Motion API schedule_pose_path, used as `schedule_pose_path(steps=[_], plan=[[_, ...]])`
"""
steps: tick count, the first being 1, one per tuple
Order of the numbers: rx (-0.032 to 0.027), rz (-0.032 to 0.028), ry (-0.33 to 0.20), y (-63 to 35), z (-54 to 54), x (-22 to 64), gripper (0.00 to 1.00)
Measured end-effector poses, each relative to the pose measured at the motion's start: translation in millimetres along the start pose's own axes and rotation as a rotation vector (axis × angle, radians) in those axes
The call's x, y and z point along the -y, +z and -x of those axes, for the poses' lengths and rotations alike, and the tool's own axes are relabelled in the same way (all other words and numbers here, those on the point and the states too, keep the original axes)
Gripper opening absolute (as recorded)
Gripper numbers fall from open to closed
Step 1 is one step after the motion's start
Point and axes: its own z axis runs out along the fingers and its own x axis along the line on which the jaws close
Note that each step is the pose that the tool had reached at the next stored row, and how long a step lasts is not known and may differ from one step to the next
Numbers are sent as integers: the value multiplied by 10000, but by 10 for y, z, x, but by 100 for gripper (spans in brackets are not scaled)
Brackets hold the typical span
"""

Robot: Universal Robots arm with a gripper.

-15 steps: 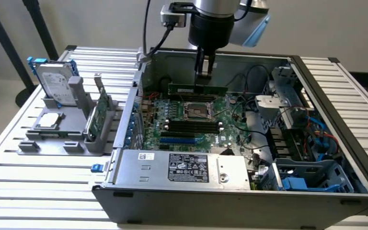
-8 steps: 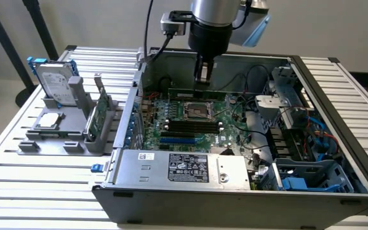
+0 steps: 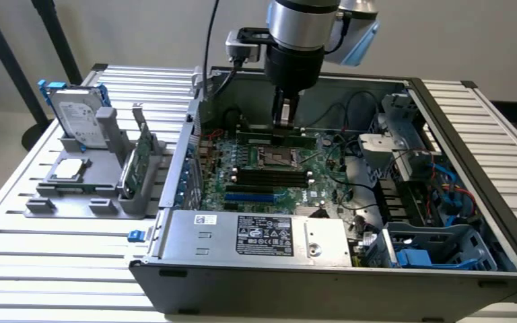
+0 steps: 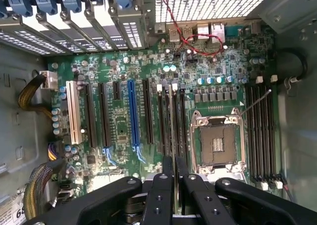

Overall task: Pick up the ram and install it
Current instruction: 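Insert the ram into the slot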

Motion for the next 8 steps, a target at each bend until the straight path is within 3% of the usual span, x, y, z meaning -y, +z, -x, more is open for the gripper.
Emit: schedule_pose_path(steps=[8], plan=[[0, 0, 9, 144, -47, 11, 14]])
